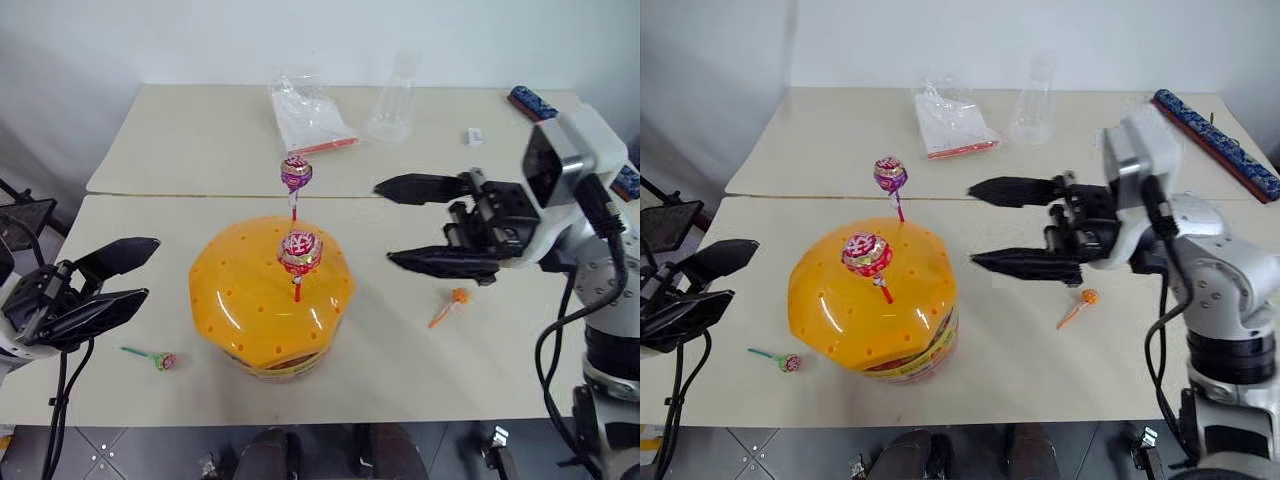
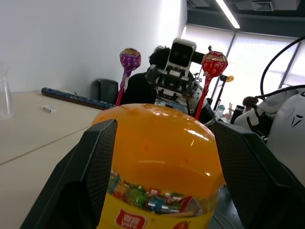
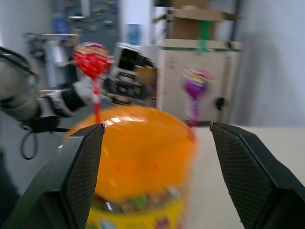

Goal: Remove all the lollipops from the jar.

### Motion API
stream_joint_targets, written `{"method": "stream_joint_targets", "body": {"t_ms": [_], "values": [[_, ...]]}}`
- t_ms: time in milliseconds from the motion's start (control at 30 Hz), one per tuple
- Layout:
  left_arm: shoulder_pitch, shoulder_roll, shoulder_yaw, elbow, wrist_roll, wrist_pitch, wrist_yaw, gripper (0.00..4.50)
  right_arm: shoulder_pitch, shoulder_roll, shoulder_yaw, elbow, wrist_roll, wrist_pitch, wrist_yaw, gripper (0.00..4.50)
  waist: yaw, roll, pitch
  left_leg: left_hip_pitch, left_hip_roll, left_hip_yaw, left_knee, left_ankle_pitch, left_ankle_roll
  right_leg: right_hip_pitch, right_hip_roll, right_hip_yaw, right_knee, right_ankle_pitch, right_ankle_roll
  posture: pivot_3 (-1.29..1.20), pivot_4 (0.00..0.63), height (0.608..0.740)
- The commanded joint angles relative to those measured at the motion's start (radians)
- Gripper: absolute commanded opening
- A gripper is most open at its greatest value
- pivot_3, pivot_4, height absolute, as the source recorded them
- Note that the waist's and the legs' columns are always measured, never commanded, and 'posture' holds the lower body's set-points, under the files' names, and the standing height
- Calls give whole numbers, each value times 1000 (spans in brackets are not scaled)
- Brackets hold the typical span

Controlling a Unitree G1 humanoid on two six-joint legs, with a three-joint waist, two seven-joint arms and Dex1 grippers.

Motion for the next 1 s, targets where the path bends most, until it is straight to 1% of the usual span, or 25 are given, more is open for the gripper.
{"method": "stream_joint_targets", "body": {"t_ms": [33,100,200,267,333,467,567,733,867,1000], "values": [[11,-9,22,-33,-16,-10,1,3398,-48,28,29,-15,6,-3,53,3682,1,0,0,0,-1,0,0,0,0,0,0,-1,0,0,0,0,150,740],[9,-21,22,-45,-18,-20,8,3398,-68,40,56,-10,-9,-5,95,3682,1,-1,0,0,-1,1,0,0,1,0,0,-1,0,0,1,0,150,740],[14,-39,21,-67,-17,-34,12,3398,-87,30,122,-7,-71,-23,186,3682,-2,-1,-1,0,-1,1,1,0,2,0,0,-2,0,0,1,0,150,740],[25,-57,21,-80,-13,-42,15,3398,-117,66,152,10,-99,-13,155,3682,-4,-1,-1,0,-1,2,1,1,2,0,0,-2,0,0,1,0,150,740],[40,-74,14,-87,-6,-50,15,3398,-163,101,173,31,-93,52,87,3682,-8,-1,-1,1,-1,2,1,1,2,0,0,-2,2,0,1,0,150,740],[40,-89,-8,-74,15,-65,7,3398,-197,142,203,52,-127,35,129,3682,-6,-1,-1,1,1,3,1,1,2,-1,1,-2,3,0,1,0,150,740],[31,-92,-17,-60,25,-73,5,3398,-219,182,225,68,-146,33,130,3043,-3,-2,-1,1,0,3,1,1,2,-1,1,-2,2,0,1,0,150,740],[24,-82,-19,-38,29,-81,-6,3398,-234,228,254,74,-173,15,170,1386,-5,-2,-1,1,0,3,0,1,2,-1,1,-2,2,0,1,0,150,740],[23,-77,-13,-34,22,-81,-12,3398,-237,254,248,86,-186,-4,192,63,-5,-2,-1,1,0,3,0,1,2,-1,1,-3,2,0,1,0,150,740],[13,-77,0,-52,-19,-75,0,3398,-228,313,149,128,-68,31,158,10,-6,-2,-1,1,0,3,0,1,2,-1,1,-3,3,0,1,0,150,740]]}}
